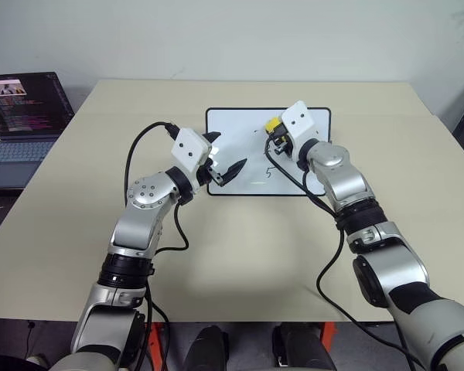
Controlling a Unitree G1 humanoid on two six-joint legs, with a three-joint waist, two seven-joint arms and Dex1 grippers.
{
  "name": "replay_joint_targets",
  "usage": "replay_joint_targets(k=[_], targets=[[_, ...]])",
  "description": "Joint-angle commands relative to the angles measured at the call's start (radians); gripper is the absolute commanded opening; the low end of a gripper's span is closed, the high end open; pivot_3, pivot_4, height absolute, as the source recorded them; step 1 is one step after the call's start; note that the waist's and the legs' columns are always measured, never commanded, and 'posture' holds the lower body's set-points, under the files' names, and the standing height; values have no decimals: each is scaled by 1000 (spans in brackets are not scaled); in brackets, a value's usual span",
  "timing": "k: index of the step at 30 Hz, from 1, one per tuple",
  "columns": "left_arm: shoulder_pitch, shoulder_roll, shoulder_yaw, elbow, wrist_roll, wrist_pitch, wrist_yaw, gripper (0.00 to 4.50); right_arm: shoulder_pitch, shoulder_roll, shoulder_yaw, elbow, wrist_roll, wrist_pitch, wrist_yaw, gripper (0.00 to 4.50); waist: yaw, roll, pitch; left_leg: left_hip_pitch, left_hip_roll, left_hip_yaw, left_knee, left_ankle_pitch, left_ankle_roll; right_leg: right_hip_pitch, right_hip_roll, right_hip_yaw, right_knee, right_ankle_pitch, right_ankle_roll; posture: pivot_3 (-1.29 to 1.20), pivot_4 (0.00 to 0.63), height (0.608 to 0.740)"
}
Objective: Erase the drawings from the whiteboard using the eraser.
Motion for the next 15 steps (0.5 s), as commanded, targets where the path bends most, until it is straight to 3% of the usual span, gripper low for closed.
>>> replay_joint_targets(k=[1,5,15], targets=[[-19,3,10,-23,4,-20,-1,4500,15,-33,-24,31,-10,42,-16,1301,0,0,0,0,0,0,0,0,0,0,0,0,0,0,0,0,150,740],[-16,3,9,-29,4,-16,0,4500,32,-40,-24,1,-7,54,-10,1301,0,0,0,0,0,0,0,0,0,0,0,0,0,0,0,0,150,740],[-14,6,10,-35,3,-12,-1,4500,85,10,-43,-323,64,152,7,1301,-2,0,0,-2,0,0,0,0,0,-2,0,0,-1,0,0,0,150,740]])
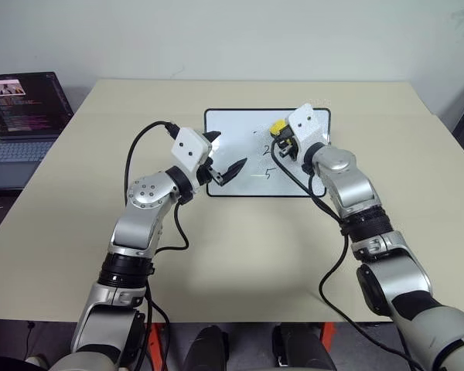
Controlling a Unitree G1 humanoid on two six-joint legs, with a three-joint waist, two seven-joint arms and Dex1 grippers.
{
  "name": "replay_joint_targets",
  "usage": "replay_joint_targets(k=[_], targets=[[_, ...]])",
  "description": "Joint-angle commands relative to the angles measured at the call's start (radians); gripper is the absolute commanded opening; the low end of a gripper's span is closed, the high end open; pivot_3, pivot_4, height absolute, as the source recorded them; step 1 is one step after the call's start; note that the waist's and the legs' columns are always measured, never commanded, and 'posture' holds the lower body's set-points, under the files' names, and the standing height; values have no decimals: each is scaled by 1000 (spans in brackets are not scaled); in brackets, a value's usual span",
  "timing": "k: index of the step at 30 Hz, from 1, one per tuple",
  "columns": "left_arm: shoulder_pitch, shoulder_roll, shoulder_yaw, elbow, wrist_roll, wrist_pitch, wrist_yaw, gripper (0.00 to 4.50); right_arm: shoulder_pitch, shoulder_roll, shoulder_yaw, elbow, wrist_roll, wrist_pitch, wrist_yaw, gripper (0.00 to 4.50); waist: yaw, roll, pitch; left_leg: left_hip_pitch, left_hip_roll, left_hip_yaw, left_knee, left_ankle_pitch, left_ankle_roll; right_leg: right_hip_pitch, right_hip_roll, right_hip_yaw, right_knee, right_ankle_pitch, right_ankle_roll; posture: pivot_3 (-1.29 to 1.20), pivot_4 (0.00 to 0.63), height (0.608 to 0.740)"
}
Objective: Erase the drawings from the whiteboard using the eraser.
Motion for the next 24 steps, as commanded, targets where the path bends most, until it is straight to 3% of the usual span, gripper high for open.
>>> replay_joint_targets(k=[1,12,24], targets=[[-14,6,10,-35,3,-12,-2,4500,-10,28,-19,-132,31,16,-2,1301,-2,0,0,-1,0,0,0,0,0,-1,0,0,0,0,0,0,150,740],[-8,11,11,-49,2,-6,-2,4500,-35,105,24,-108,19,-42,7,1301,-4,0,0,-1,0,1,-1,0,0,-2,0,1,-1,0,0,0,150,740],[22,21,21,-91,1,18,10,4500,-123,163,62,138,-21,-223,-2,1301,-3,0,0,-1,0,1,-1,0,0,-2,0,1,-1,0,0,0,150,740]])
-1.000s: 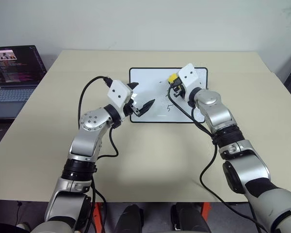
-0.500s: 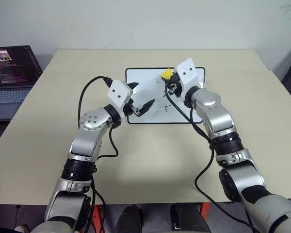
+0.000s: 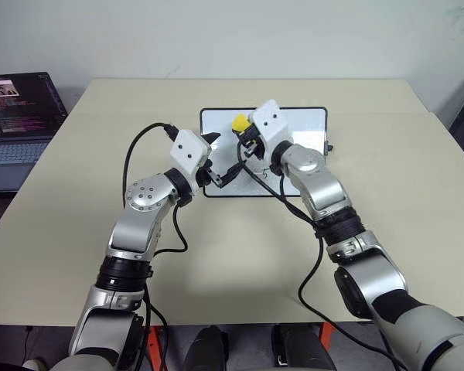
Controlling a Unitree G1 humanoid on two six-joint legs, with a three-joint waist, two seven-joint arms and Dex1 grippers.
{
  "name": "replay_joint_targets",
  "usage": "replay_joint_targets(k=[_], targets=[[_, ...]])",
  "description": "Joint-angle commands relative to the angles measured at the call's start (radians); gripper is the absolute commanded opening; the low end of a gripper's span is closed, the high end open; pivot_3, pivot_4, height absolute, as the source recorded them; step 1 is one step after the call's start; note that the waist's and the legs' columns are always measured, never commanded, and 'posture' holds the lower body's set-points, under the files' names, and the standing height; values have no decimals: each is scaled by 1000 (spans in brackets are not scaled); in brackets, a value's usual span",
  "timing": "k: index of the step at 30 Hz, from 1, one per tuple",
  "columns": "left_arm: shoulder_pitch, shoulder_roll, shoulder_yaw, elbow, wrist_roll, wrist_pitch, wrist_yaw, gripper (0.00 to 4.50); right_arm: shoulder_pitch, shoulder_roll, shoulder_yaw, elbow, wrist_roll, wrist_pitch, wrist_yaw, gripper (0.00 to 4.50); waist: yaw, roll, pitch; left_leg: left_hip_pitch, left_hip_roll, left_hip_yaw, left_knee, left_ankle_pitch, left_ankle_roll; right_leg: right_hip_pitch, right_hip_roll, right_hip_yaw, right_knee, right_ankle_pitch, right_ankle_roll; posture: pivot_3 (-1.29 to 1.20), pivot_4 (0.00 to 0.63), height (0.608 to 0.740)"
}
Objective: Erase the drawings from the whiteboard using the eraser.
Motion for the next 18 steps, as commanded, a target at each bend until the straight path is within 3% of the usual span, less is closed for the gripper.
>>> replay_joint_targets(k=[1,10,18], targets=[[0,13,22,-51,1,-1,9,4500,-59,6,1,59,-19,-75,-12,1301,0,0,0,0,0,0,0,0,0,0,0,0,0,0,0,0,150,740],[8,16,29,-63,1,8,17,4500,-133,-28,5,283,-80,-174,-30,1301,-1,0,0,0,0,0,0,0,0,0,0,0,0,0,0,0,150,740],[1,13,26,-56,0,6,21,4500,-114,-69,7,290,-102,-172,-10,1301,2,0,0,0,0,0,0,0,0,0,0,0,1,0,0,0,150,740]])
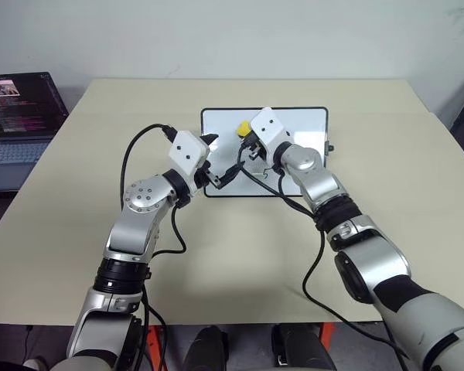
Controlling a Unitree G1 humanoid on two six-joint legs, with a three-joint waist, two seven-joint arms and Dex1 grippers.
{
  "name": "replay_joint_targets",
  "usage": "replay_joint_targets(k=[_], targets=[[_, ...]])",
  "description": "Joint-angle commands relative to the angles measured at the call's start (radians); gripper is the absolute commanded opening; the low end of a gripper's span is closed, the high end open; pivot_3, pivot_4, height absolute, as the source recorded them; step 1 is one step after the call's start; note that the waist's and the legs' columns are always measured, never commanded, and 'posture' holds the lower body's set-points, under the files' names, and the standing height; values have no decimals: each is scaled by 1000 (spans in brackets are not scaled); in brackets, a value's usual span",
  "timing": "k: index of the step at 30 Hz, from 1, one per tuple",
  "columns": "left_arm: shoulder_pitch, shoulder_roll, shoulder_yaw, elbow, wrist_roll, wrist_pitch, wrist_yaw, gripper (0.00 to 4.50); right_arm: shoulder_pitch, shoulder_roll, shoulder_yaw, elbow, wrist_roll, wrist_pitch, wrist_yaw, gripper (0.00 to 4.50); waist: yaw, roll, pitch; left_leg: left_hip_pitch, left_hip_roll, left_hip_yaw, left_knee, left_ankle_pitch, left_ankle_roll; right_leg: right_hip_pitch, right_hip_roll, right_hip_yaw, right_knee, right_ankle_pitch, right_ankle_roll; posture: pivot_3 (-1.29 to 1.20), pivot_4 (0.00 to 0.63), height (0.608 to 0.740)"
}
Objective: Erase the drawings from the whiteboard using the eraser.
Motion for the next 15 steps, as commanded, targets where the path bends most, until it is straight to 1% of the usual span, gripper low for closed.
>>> replay_joint_targets(k=[1,15], targets=[[-12,6,21,-40,0,-6,9,4500,-4,-28,-4,-19,-14,1,4,1301,2,0,0,0,0,0,0,0,0,0,0,0,0,0,0,0,150,740],[-24,-1,12,-23,-3,-12,6,4500,77,-114,-13,-116,-26,51,40,1301,3,0,0,0,0,0,1,0,0,1,0,0,0,0,0,0,150,740]])
